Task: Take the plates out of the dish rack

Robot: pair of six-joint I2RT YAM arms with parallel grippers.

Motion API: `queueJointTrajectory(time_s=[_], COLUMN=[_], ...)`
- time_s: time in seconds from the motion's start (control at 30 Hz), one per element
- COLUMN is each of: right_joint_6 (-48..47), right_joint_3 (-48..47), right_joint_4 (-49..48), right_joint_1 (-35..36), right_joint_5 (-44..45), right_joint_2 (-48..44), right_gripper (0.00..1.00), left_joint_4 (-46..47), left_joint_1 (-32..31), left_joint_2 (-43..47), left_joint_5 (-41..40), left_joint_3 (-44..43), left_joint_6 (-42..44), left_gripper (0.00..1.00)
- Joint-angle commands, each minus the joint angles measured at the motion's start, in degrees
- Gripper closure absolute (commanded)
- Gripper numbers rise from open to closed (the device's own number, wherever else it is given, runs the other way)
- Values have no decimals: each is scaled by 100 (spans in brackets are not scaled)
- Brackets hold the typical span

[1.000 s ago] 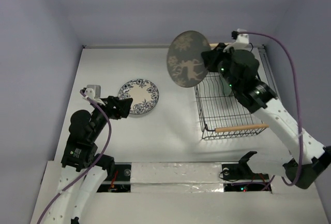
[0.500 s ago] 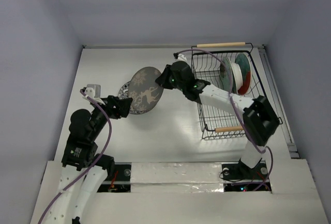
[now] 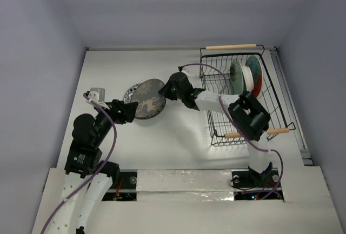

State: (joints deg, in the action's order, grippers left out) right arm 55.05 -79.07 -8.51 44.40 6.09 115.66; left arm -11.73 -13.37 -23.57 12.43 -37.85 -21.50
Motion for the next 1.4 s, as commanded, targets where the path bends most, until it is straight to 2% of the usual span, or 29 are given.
queueJointTrajectory(time_s=[0.0,0.13,0.2,0.23,0.27,0.37,0.5,0.57,0.6,0.67,0.7,0.73,0.83,0.93,1.1,1.13,1.23,1.33,1.37], right_joint_6=[682,788,762,745,718,543,288,60,-46,-371,-494,-704,-1082,-1486,-1927,-2015,-2321,-2708,-2823], right_joint_3=[-312,-162,-101,-74,-39,-21,14,-21,-73,-126,-257,-319,-486,-705,-1120,-1059,-725,-321,-250], right_joint_4=[-1381,-1399,-1311,-1215,-1188,-942,-635,-345,-222,103,287,646,1217,1561,2266,2284,2188,2170,2213], right_joint_1=[16,16,16,16,16,16,16,68,69,69,69,121,121,121,121,173,226,227,227], right_joint_5=[-222,-204,-196,-204,-239,-257,-108,58,103,295,392,515,955,1114,1579,1632,1747,2070,2550], right_joint_2=[-123,-35,9,53,71,167,107,54,10,-34,-60,-78,-157,-79,2,-104,-849,-1921,-2185], right_gripper=[100,99,91,80,75,65,57,48,48,36,35,28,17,8,2,2,12,66,93], left_joint_4=[329,329,329,338,338,346,338,346,338,338,346,355,346,355,355,355,355,355,364], left_joint_1=[45,45,45,45,45,45,45,45,45,45,45,45,45,45,45,45,45,45,45], left_joint_2=[2,28,28,46,46,63,90,107,107,116,116,116,134,125,142,151,151,151,151], left_joint_5=[102,94,93,102,111,120,129,111,120,128,120,137,129,146,155,155,155,155,155], left_joint_3=[49,49,49,40,49,58,58,58,58,58,67,58,58,76,76,76,75,67,75], left_joint_6=[75,67,75,67,67,75,75,67,67,75,75,75,67,58,58,67,58,58,67], left_gripper=[34,34,34,34,34,34,34,34,34,34,34,34,34,34,34,34,34,34,34])
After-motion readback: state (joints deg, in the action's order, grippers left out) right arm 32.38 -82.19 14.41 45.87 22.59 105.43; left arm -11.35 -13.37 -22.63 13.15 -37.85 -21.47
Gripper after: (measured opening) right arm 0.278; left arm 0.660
